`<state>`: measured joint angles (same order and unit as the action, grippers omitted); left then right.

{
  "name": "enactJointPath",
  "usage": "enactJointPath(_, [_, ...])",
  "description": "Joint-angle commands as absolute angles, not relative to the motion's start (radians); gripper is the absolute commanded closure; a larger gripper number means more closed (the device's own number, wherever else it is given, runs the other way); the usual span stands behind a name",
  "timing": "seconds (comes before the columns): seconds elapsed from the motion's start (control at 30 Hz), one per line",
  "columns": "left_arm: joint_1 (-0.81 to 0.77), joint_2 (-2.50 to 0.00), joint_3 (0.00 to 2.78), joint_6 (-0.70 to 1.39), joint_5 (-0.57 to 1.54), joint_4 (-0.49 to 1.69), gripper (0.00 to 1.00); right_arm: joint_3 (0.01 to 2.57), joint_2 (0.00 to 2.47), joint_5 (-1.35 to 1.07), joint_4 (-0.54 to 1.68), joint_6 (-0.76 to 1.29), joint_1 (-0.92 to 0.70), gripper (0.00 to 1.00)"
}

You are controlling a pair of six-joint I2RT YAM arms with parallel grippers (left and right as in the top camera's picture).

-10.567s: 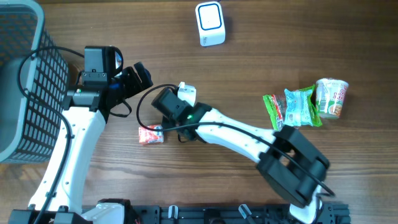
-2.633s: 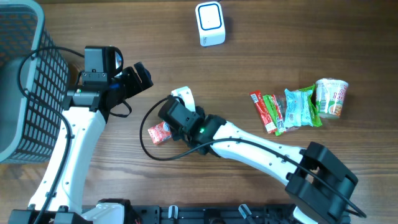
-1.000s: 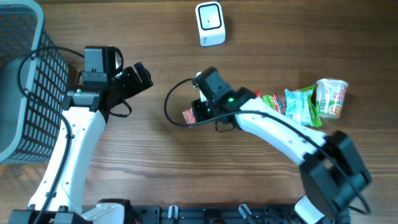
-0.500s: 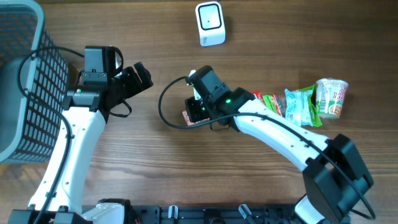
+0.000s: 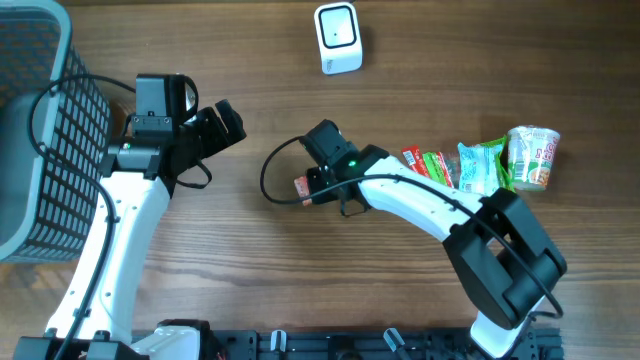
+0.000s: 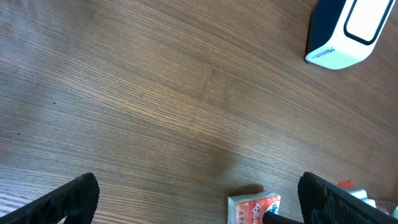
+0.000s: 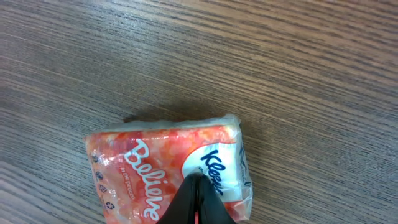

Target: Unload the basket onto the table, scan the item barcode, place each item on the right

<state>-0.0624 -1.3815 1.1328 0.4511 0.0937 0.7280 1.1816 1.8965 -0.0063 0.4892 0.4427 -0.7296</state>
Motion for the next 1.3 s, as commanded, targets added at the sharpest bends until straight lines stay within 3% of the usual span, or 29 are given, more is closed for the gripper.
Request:
enactJointPath(0.0, [-0.059,-1.375,1.133,0.45,0.084,0.726,0.0,1.216,1.808,-0.017,0.491,0.421,-0.722,0.92])
enactJointPath(0.17, [-0.059,-1.375,1.133,0.45,0.084,0.726,0.0,1.203,1.775,-0.016,0.554,0.421,-0.719,0.87])
enactJointPath(0.4, [-0.059,-1.375,1.133,0.45,0.084,0.726,0.0,1.104,1.85,-0.024,0.334,0.422,-0.72,0.87])
enactJointPath(0.67, [-0.059,-1.375,1.133,0.45,0.084,0.726,0.0,1.107,1.91,-0.029,0.322,0.447,-0.719,0.96])
enactJointPath(0.77, [-0.059,-1.375,1.133,0.45,0.084,0.726,0.0,1.145,1.831,-0.057,0.322,0.418,-0.719,0.87])
enactJointPath(0.9, [-0.059,-1.375,1.133,0.45,0.084,0.726,0.0,1.15,1.763,0.004,0.347,0.43,-0.715,0.83])
enactJointPath(1.0, [-0.059,-1.375,1.133,0.45,0.084,0.726,0.0,1.125,1.764,0.052,0.384,0.552,-0.678,0.95])
enactJointPath(1.03, [-0.059,-1.375,1.133,0.45,0.084,0.726,0.0,1.111,1.764,0.052,0.383,0.577,-0.66,0.95])
enactJointPath(1.17, [-0.059,-1.375,1.133,0.45,0.084,0.726,0.0,1.075,1.777,0.039,0.4,0.606,-0.63,0.87])
enactJointPath(1.27, [-0.059,-1.375,1.133,0.45,0.084,0.726,0.0,1.045,1.777,-0.039,0.398,0.605,-0.632,0.86])
